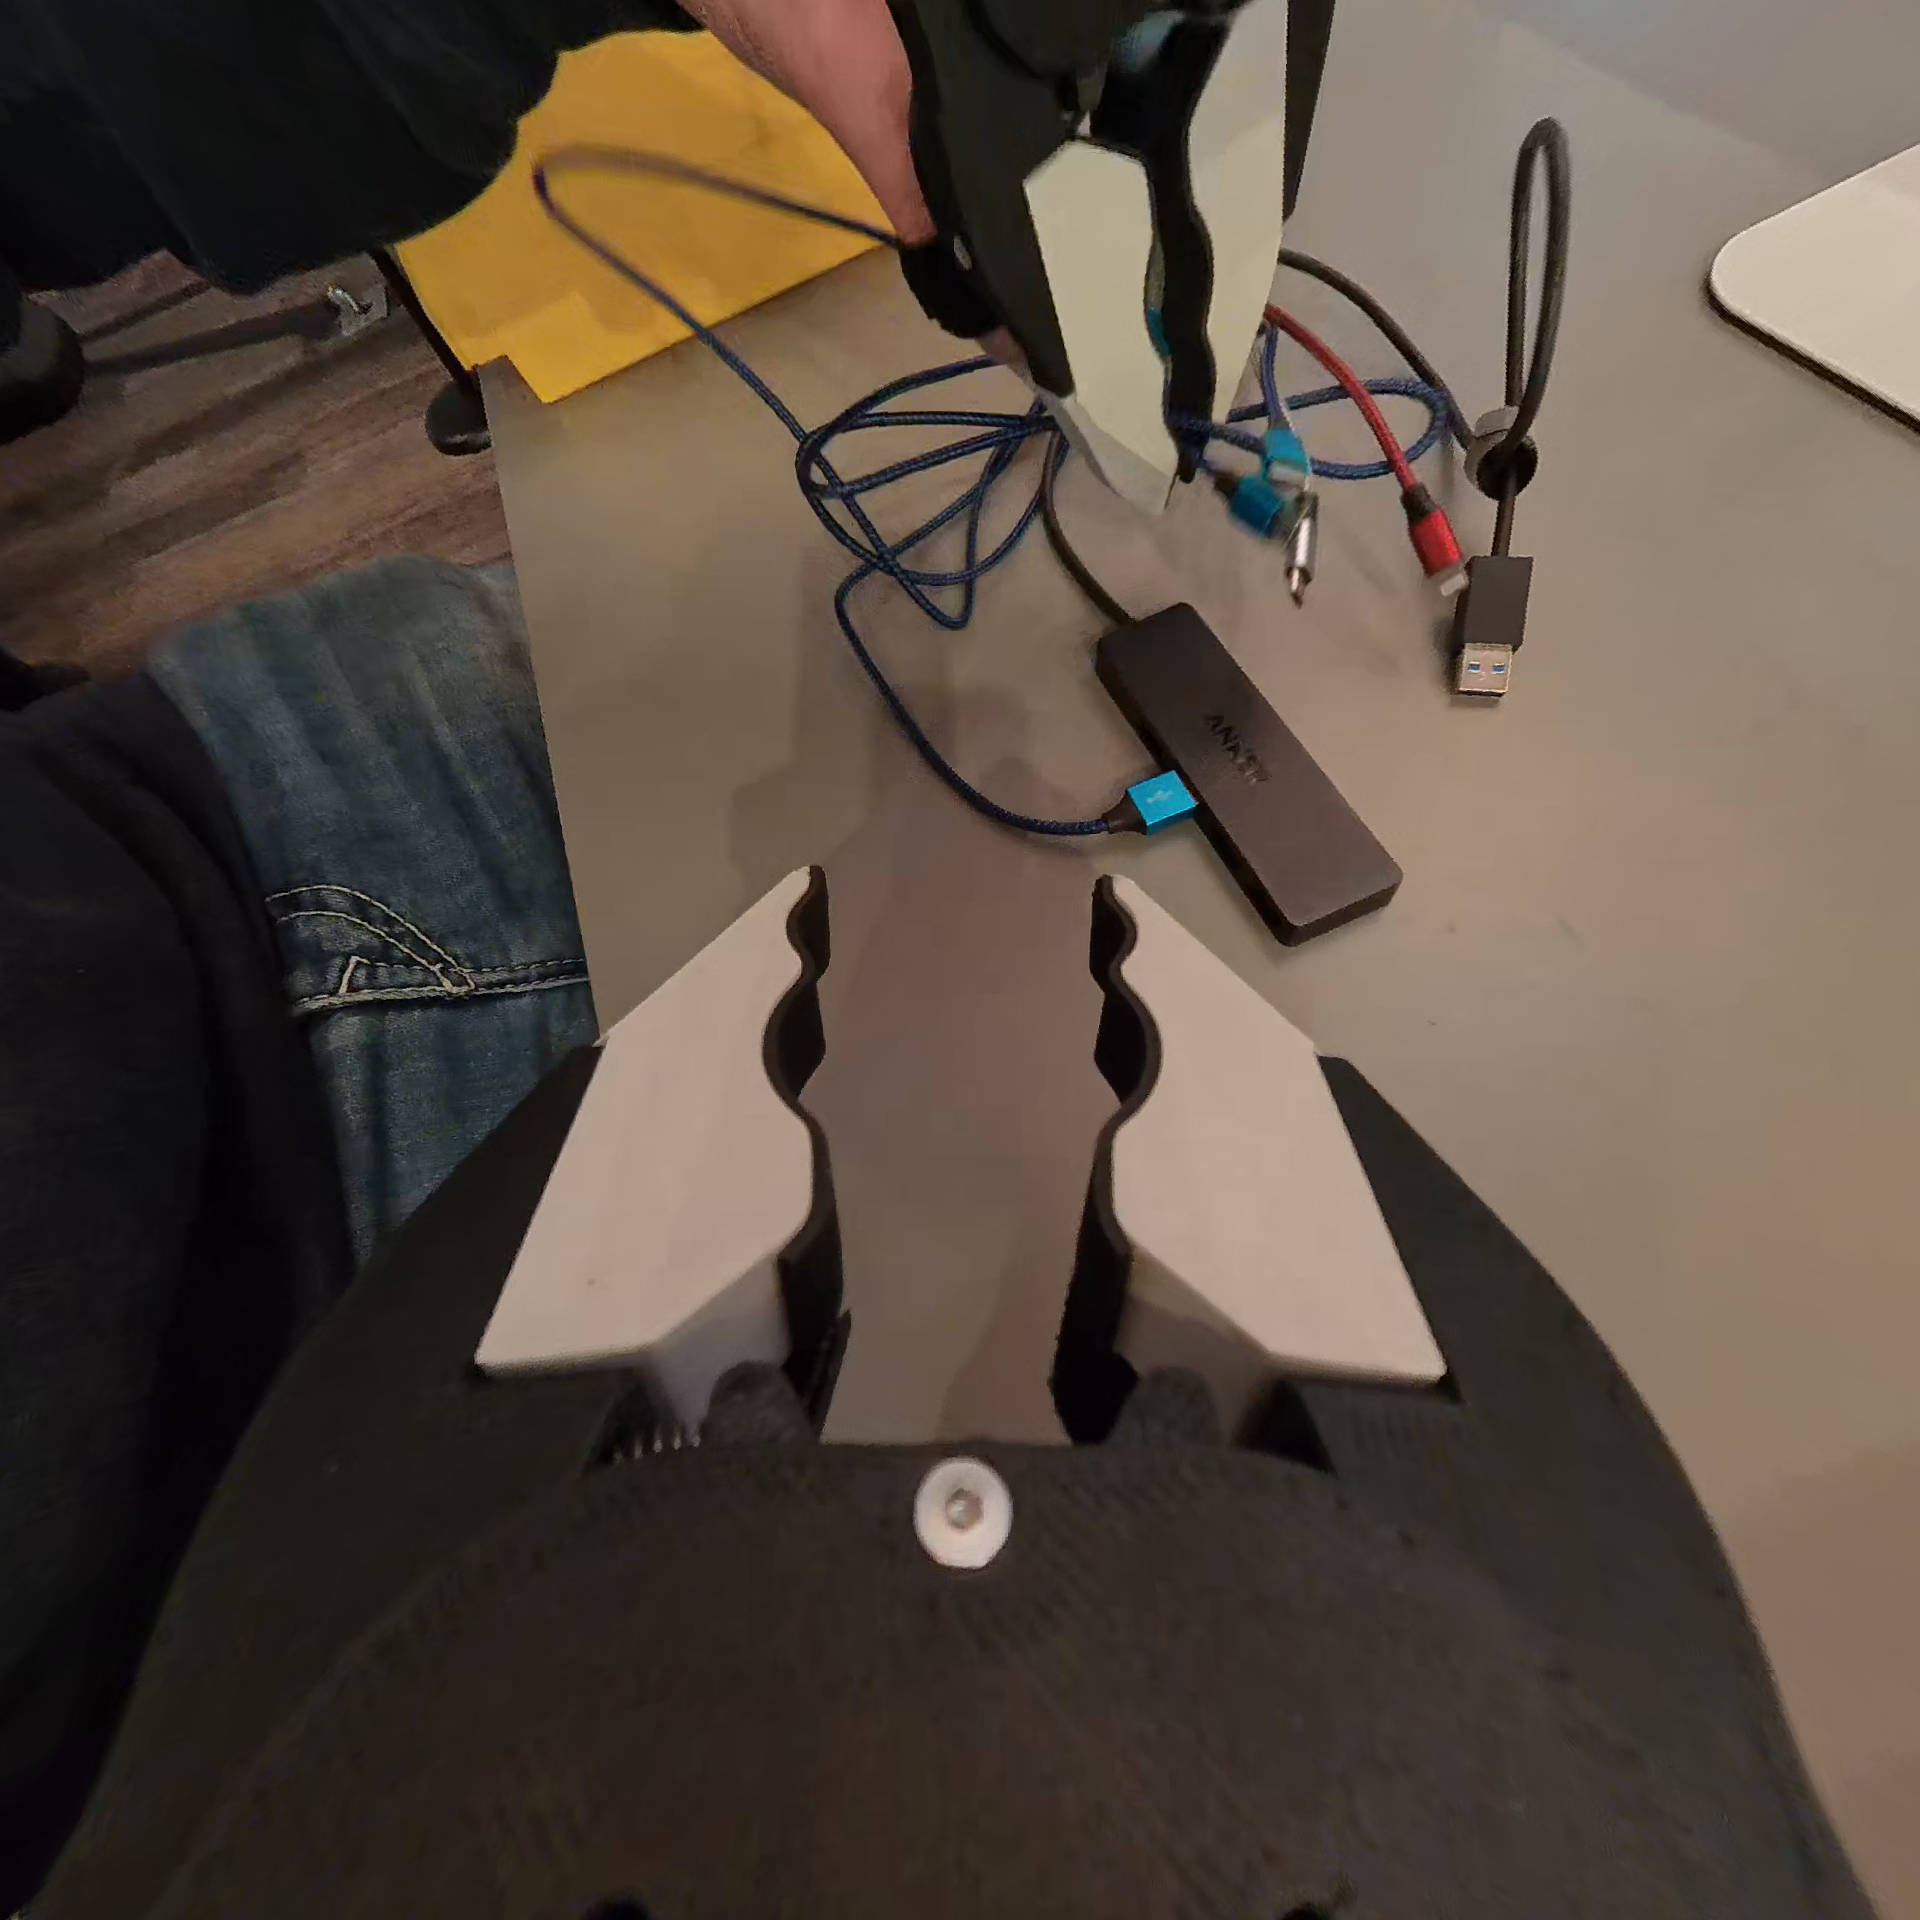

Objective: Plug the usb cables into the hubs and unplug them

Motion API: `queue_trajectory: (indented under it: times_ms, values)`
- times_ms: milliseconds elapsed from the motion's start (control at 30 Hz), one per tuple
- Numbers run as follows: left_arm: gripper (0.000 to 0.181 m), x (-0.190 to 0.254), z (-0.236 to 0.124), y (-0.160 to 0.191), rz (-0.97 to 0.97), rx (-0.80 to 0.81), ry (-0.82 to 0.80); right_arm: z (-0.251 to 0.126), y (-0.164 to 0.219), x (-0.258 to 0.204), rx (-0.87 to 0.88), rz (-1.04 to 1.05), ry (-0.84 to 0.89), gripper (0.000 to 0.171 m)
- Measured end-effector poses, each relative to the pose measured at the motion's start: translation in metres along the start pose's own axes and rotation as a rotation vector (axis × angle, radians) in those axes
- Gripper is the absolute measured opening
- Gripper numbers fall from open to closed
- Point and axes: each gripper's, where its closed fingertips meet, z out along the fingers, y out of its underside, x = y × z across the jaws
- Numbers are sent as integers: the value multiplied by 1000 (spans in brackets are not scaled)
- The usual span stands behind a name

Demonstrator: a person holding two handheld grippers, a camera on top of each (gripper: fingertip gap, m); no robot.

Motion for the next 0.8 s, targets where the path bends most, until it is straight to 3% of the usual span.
queue_trajectory:
  times_ms: [100, 233, 367, 500, 667, 767, 800]
  values:
    - [34, -12, 3, 7, -57, 21, -19, 6, 2, 1, -12, 6, -3, 50]
    - [54, -20, -24, 3, -109, 150, -39, 15, 7, 4, -39, 9, 5, 50]
    - [46, 19, -44, -20, 49, 239, 4, 24, 9, 4, -53, 11, -4, 49]
    - [37, 57, -10, -16, 241, 66, 18, 31, 10, 2, -66, 11, -22, 49]
    - [54, 50, 7, -47, 263, 173, -45, 33, 13, 3, -69, 21, -24, 49]
    - [57, 37, 21, -47, 280, 108, -62, 35, 13, 5, -56, 35, -27, 48]
    - [51, 36, 23, -47, 271, 102, -37, 36, 12, 6, -53, 33, -23, 48]
